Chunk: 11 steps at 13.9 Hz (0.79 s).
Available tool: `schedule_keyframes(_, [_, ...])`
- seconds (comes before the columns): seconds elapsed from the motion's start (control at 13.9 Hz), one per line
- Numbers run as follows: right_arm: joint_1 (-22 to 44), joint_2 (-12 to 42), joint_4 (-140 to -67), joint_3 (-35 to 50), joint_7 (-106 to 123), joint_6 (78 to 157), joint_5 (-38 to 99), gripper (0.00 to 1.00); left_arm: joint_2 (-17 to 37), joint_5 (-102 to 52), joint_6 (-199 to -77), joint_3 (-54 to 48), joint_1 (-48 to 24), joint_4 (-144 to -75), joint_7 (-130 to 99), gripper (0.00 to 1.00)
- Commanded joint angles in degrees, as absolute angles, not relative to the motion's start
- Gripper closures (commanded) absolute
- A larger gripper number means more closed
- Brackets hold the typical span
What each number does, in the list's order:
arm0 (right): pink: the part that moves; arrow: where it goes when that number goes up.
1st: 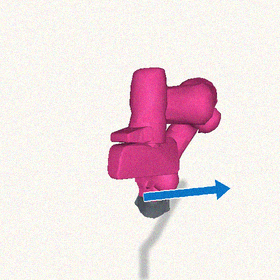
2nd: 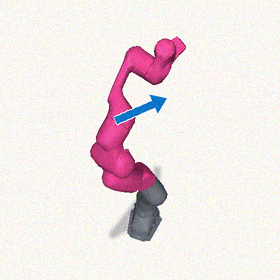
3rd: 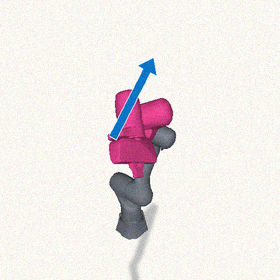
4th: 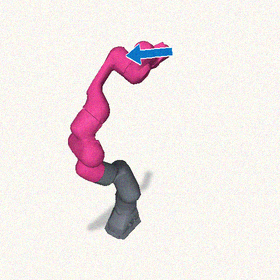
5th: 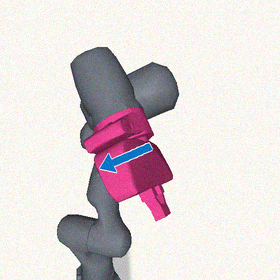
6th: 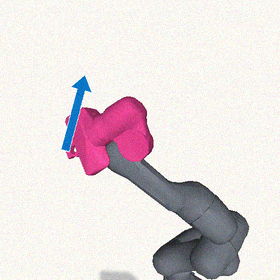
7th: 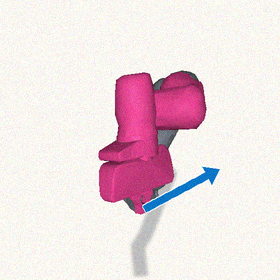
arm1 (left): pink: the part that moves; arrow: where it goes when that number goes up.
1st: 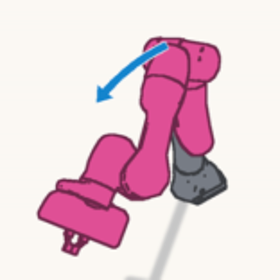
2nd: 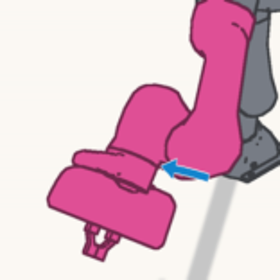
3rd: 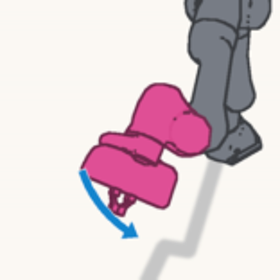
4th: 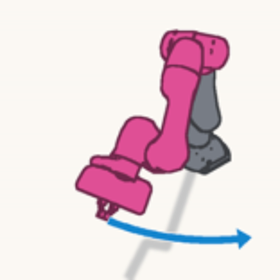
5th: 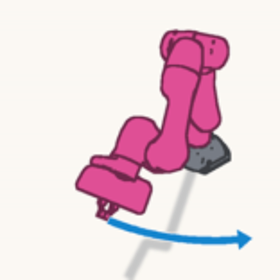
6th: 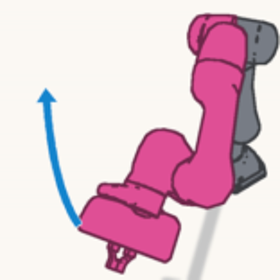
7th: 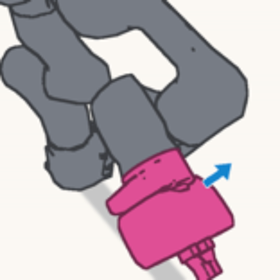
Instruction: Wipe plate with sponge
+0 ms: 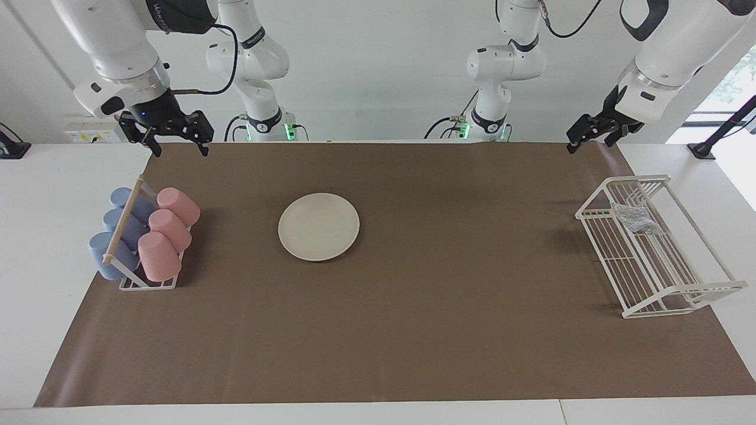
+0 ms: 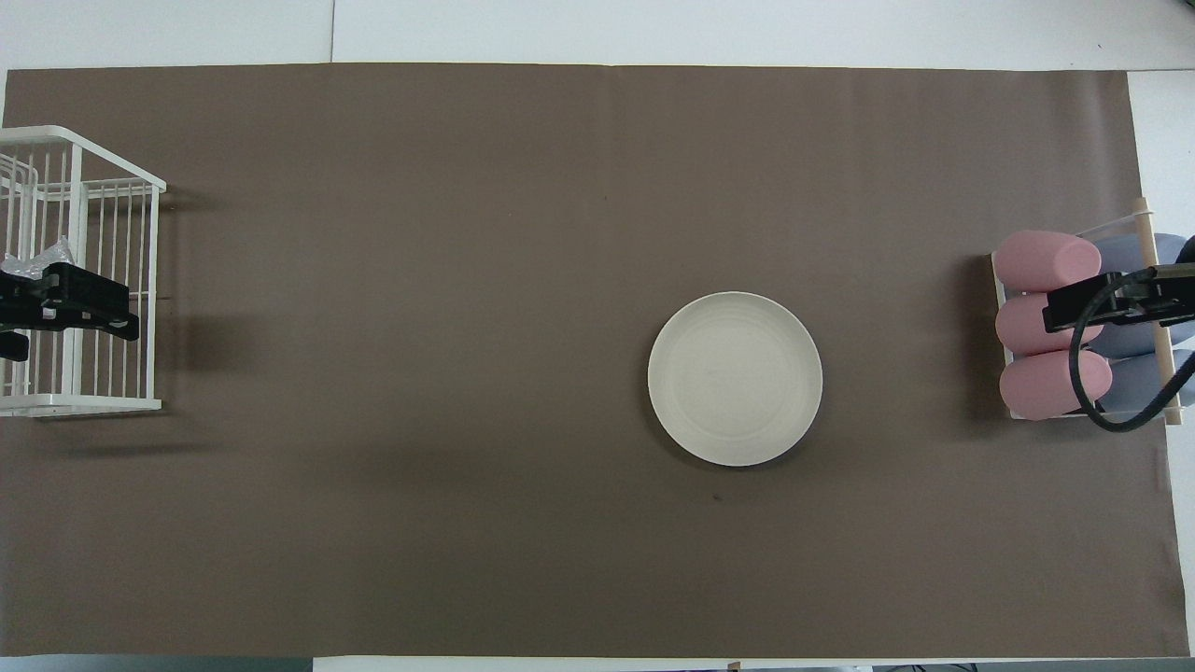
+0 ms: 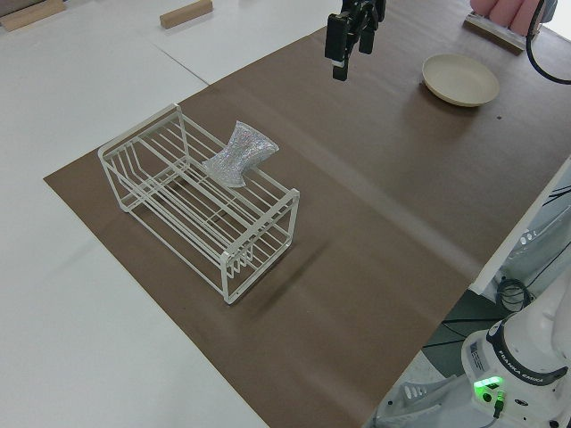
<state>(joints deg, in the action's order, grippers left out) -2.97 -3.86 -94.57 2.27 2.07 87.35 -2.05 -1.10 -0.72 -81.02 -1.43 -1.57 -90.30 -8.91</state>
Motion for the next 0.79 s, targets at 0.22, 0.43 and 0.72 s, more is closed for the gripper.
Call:
schedule_keyframes(0.22, [-2.90, -3.96, -94.39, 2.46, 2.55, 87.36, -3.25, 0.00, 1.06, 0.09, -79.53, -0.44, -2.81, -85.59, -8.26, 0.00])
schedule_keyframes(0.43, [-2.90, -3.96, -94.39, 2.46, 2.55, 87.36, -3.25, 0.00, 1.05, 0.00, -82.34, -0.44, -2.73, -87.10, -8.09, 0.00])
schedule_keyframes(0.72, [-2.90, -3.96, -94.39, 2.46, 2.46, 87.36, -3.25, 0.00, 1.23, -0.18, -83.32, -0.44, -2.55, -87.10, -8.17, 0.00])
